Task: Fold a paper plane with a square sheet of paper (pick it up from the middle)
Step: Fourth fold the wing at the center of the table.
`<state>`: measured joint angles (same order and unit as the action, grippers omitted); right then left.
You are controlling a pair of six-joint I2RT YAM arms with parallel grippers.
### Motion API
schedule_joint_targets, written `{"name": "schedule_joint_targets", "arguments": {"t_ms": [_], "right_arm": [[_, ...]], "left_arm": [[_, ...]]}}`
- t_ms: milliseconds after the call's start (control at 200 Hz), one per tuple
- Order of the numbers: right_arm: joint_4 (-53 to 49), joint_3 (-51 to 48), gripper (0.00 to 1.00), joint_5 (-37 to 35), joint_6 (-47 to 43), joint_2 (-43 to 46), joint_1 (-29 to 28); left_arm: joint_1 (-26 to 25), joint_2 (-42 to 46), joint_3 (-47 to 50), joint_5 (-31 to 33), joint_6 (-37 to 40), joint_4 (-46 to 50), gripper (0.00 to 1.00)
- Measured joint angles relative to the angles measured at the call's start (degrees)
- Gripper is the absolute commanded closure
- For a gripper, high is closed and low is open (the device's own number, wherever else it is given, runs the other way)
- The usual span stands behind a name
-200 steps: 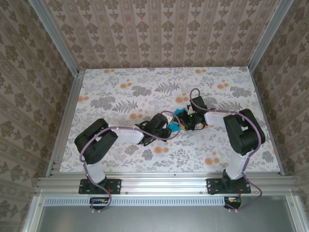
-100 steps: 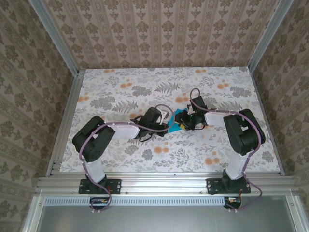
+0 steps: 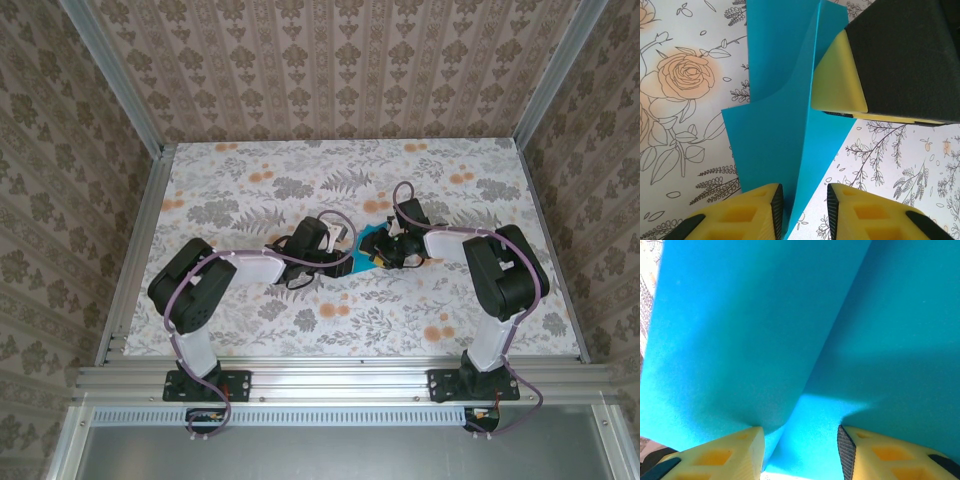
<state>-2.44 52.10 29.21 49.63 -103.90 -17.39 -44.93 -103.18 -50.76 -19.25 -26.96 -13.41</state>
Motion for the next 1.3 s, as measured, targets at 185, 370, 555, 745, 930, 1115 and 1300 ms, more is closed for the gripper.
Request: {"name": "schedule_joint_targets", "arguments": {"t_ms": [185, 370, 555, 745, 930, 1115, 1300], "right_arm": [[-0.85, 0.59, 0.52, -0.02, 0.02, -0.26, 0.00], [-1.07, 0.74, 0.52, -0.02, 0.02, -0.35, 0.00], [-1.09, 0.76, 0.53, -0.02, 0.04, -0.37, 0.00], [-1.16, 0.81, 0.53, -0.02, 0.04, -0.37, 0.00], [-1.16, 0.81, 0.53, -0.02, 0.04, -0.37, 0.00], [-1.18, 0.81, 0.53, -0.02, 0.07, -0.42, 0.00], [-1.18, 0.81, 0.53, -0.02, 0.07, -0.44, 0.00]], "left_arm": [[-1.95, 0.02, 0.00, 4.17, 3.41, 1.55, 0.68], [-4.74, 0.11, 0.07, 10.54, 5.60, 3.58, 0.72], [-6.14, 1.33, 1.31, 17.38, 6.25, 4.50, 0.72], [-7.19, 1.73, 1.66, 20.65, 7.23, 4.46, 0.72], [-8.37, 1.73, 1.68, 22.36, 8.37, 4.33, 0.76], [-9.01, 1.73, 1.68, 24.33, 9.29, 4.46, 0.81], [-9.11, 1.73, 1.68, 25.40, 10.10, 4.74, 0.82]]}}
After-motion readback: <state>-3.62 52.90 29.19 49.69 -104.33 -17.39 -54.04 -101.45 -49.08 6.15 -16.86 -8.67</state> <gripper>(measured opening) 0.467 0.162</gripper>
